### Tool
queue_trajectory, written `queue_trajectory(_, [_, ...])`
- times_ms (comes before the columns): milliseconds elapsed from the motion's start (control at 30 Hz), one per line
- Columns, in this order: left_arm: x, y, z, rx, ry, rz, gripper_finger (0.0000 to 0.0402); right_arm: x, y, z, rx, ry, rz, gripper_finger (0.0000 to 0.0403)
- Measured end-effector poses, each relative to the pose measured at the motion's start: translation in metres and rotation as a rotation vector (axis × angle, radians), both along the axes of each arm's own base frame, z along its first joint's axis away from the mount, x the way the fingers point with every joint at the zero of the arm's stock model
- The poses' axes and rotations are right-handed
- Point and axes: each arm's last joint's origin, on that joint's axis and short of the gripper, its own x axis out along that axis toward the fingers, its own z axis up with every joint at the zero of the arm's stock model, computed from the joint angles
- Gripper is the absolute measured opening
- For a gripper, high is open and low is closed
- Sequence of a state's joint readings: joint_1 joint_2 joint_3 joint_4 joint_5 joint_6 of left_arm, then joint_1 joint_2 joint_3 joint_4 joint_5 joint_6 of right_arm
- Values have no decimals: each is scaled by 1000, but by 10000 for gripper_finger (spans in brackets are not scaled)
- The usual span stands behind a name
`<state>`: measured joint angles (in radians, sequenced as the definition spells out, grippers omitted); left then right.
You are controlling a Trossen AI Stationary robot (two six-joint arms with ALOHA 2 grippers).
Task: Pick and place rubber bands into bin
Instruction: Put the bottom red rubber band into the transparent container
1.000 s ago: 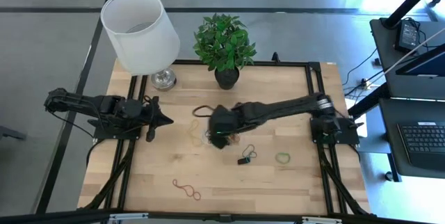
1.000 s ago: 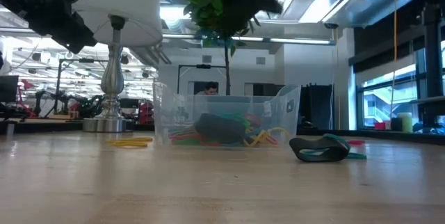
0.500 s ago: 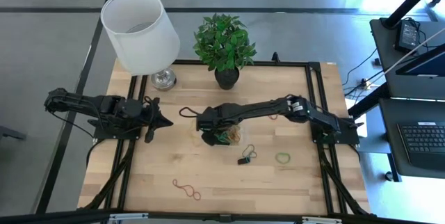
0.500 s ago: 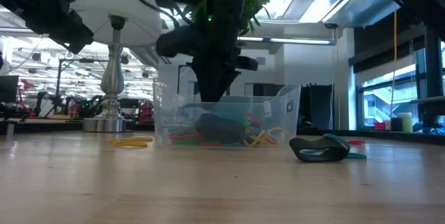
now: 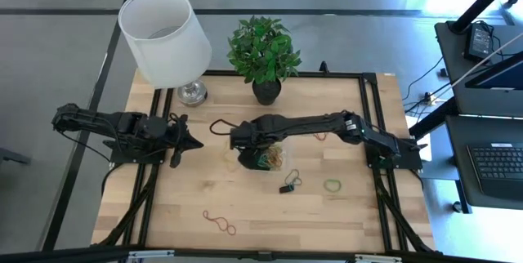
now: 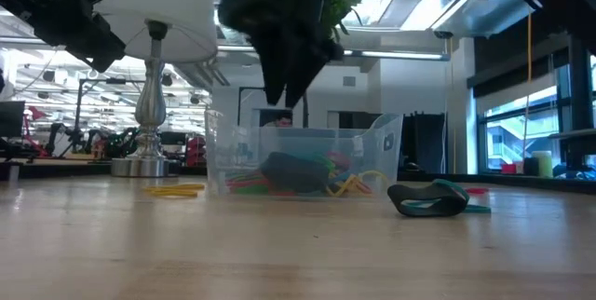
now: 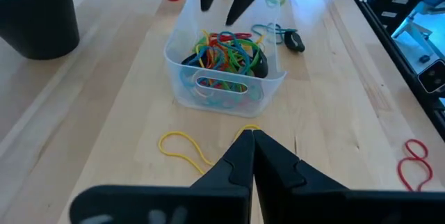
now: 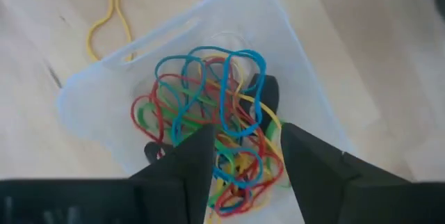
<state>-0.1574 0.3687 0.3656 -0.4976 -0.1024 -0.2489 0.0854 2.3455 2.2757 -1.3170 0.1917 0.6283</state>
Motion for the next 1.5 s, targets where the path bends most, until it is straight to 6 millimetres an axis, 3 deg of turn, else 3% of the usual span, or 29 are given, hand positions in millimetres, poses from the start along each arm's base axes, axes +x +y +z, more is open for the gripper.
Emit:
queue_trajectory(133, [0, 0, 0, 0, 0, 0, 2, -7, 7, 15, -21, 35, 50, 160])
queue_trajectory(333, [3, -2, 3, -13, 16, -30, 3, -23, 35, 32, -38, 52, 165, 122])
queue_trajectory(500, [18, -13, 15, -46, 50, -74, 3, -56, 56, 53, -163, 59, 142, 98])
queue_trajectory(667, [44, -33, 26, 15, 146, -124, 1, -102, 72, 65, -150, -14, 112, 81])
queue_trajectory(867, [80, -70, 41, 129, 216, -177, 3, -168, 83, 50, -73, -143, 29, 62])
queue_trajectory(1133, [114, -131, 66, 235, 350, -259, 3, -250, 84, 7, -1, -182, -61, 53])
queue_trajectory(1333, [139, -179, 67, 292, 469, -315, 3, -285, 75, -30, 51, -169, -75, 51])
queue_trajectory(1500, [153, -209, 45, 282, 563, -374, 11, -298, 68, -56, 89, -190, -68, 50])
